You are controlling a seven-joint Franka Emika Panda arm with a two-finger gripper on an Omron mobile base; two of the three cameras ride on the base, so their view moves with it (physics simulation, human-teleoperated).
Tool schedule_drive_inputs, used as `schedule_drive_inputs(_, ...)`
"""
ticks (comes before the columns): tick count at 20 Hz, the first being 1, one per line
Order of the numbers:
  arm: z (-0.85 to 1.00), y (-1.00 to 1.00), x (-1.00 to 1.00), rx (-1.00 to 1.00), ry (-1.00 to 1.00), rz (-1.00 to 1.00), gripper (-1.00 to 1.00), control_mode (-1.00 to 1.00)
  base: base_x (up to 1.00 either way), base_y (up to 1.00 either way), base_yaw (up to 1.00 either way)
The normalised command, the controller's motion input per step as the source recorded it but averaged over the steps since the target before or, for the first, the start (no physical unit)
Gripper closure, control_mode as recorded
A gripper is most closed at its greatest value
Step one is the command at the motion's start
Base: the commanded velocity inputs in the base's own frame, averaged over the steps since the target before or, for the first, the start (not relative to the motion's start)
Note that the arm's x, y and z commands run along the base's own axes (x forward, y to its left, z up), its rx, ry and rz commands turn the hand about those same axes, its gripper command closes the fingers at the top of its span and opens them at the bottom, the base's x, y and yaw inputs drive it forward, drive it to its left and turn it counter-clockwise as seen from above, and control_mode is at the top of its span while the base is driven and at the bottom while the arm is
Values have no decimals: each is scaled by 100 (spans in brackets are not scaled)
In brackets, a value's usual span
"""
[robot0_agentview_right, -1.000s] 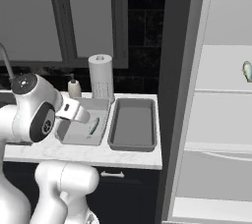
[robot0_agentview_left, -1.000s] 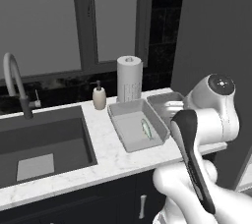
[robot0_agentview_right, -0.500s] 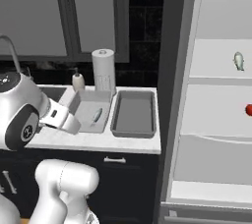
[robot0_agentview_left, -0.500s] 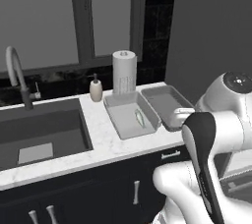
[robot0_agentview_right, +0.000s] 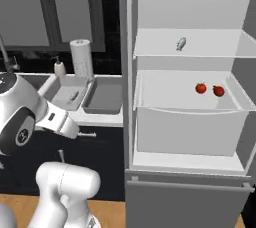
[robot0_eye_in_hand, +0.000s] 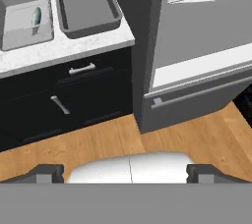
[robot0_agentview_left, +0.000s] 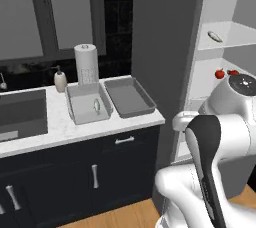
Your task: Place one tomato and one fish in each tupperware on the nearby counter, to pack two identical lunches.
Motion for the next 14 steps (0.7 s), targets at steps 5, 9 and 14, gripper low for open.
schedule_drive_inputs(5,0,0,0,0,0,0,-100,100,0,-100,0)
schedule_drive_inputs(9,0,0,0,0,0,0,-100,100,0,-98,0)
schedule_drive_inputs(14,0,0,0,0,0,0,-100,100,0,-75,0)
